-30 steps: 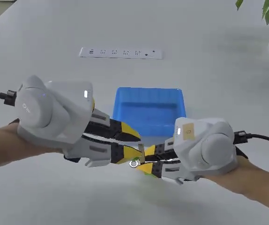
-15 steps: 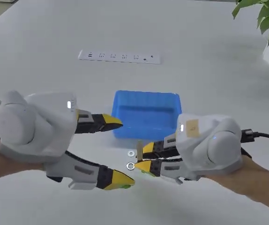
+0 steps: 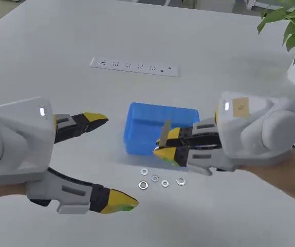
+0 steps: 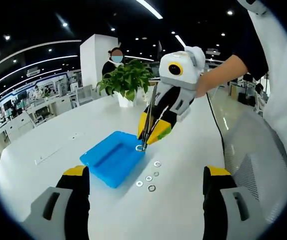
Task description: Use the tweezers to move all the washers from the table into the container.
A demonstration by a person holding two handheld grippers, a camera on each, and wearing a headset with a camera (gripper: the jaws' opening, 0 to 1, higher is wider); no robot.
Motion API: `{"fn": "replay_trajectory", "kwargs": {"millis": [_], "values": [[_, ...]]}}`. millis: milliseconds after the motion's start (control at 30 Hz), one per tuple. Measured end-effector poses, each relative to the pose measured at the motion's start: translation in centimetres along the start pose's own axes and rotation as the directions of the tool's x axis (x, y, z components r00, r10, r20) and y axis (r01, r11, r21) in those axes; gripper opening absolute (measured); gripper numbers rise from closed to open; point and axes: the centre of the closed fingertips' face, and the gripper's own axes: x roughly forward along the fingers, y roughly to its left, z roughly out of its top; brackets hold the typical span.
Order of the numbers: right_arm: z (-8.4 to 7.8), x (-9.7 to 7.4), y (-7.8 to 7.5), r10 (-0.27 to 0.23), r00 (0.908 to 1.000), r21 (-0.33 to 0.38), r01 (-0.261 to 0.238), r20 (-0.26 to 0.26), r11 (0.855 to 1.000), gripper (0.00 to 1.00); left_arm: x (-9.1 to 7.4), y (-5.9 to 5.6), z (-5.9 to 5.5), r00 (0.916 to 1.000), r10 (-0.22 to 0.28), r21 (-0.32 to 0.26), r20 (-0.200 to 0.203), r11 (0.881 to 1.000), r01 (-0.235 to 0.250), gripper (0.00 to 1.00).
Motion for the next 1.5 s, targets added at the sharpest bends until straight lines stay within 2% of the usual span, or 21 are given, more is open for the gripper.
{"fn": "replay_trajectory", "kwargs": {"millis": [233, 333, 467, 700, 900, 1033, 1267, 1333, 1400, 1500], "values": [[0.3, -0.1, -3.6, -0.019, 0.9998, -0.022, 0.019, -0.006, 1.000, 0.09, -0.4, 0.1, 0.0, 0.9998, 0.001, -0.021, 0.020, 1.000, -0.001, 1.00], [-0.6, 0.6, -5.1, -0.015, 0.9996, -0.026, 0.015, -0.023, 1.000, 0.09, -0.5, 0.2, -0.1, 0.9999, 0.007, -0.017, 0.011, 1.000, -0.007, 1.00], [-2.3, 1.8, -6.3, -0.006, 0.9989, -0.017, 0.006, -0.046, 1.000, 0.09, -0.9, 0.7, -0.5, 0.9999, 0.010, -0.030, 0.012, 0.999, -0.009, 1.00], [-4.3, 4.3, -6.9, 0.001, 0.9996, 0.041, 0.000, -0.027, 0.999, 0.09, -1.2, 0.5, -1.6, 0.9998, 0.010, -0.040, -0.016, 0.999, -0.011, 1.00], [-6.7, 6.3, -6.8, 0.021, 0.9979, 0.056, -0.018, -0.061, 0.998, 0.10, -1.7, 0.7, -2.9, 0.9992, 0.019, -0.080, -0.036, 0.997, -0.022, 1.00], [-7.9, 6.8, -6.8, 0.022, 0.9973, 0.083, -0.017, -0.070, 0.996, 0.10, -2.2, 0.9, -3.5, 0.9982, 0.031, -0.093, -0.051, 0.995, -0.036, 1.00], [-8.2, 7.2, -6.6, 0.033, 0.9973, 0.089, -0.027, -0.066, 0.996, 0.10, -2.5, 1.3, -3.8, 0.9972, 0.055, -0.131, -0.051, 0.989, -0.061, 1.00], [-8.2, 7.2, -6.5, 0.040, 0.9972, 0.097, -0.033, -0.064, 0.995, 0.10, -2.6, 0.9, -3.7, 0.9979, 0.045, -0.158, -0.048, 0.986, -0.052, 1.00], [-8.1, 7.3, -6.5, 0.041, 0.9972, 0.094, -0.035, -0.062, 0.995, 0.10, -2.7, 0.5, -3.3, 0.9989, 0.044, -0.181, -0.017, 0.982, -0.047, 1.00], [-8.1, 7.3, -6.4, 0.044, 0.9969, 0.091, -0.038, -0.065, 0.995, 0.10, -2.9, 0.2, -3.9, 0.9981, 0.041, -0.165, -0.046, 0.985, -0.048, 1.00]]}}
